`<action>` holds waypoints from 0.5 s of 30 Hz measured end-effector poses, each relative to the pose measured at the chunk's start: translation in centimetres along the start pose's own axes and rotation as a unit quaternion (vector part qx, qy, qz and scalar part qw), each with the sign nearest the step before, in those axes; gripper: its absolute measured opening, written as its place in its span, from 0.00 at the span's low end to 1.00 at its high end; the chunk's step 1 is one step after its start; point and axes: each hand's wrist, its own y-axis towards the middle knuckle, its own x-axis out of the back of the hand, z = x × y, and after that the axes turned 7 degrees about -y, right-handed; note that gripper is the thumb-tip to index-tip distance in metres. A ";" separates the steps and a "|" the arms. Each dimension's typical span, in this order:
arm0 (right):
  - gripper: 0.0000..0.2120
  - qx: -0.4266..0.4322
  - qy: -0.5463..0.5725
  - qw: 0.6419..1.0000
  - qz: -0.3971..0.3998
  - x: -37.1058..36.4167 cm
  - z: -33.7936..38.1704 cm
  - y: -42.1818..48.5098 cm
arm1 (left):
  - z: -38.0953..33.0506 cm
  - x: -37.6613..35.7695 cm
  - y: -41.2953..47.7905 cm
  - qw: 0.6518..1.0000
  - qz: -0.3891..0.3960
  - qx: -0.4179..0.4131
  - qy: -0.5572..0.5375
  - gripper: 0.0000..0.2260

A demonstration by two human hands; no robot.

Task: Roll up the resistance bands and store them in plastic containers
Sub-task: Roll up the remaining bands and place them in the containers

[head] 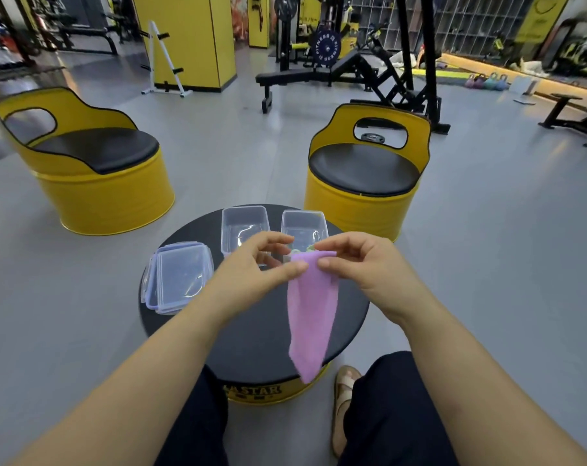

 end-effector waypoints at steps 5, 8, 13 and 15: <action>0.13 0.021 -0.020 1.000 -0.011 0.3 1.0 0.6 | -0.5 -1.0 -0.2 1.000 -0.004 -0.007 -0.017 0.05; 0.08 0.016 -0.033 0.992 -0.121 -0.6 0.9 0.5 | -0.6 -1.7 0.2 0.993 -0.110 -0.048 -0.019 0.07; 0.08 -0.027 0.055 0.991 -0.120 -3.8 0.8 -0.8 | -1.4 -3.3 0.2 0.973 -0.159 -0.150 0.074 0.10; 0.09 -0.040 0.103 0.985 -0.129 -4.1 0.9 -0.8 | -1.1 -3.8 -0.1 0.965 -0.118 -0.207 0.107 0.10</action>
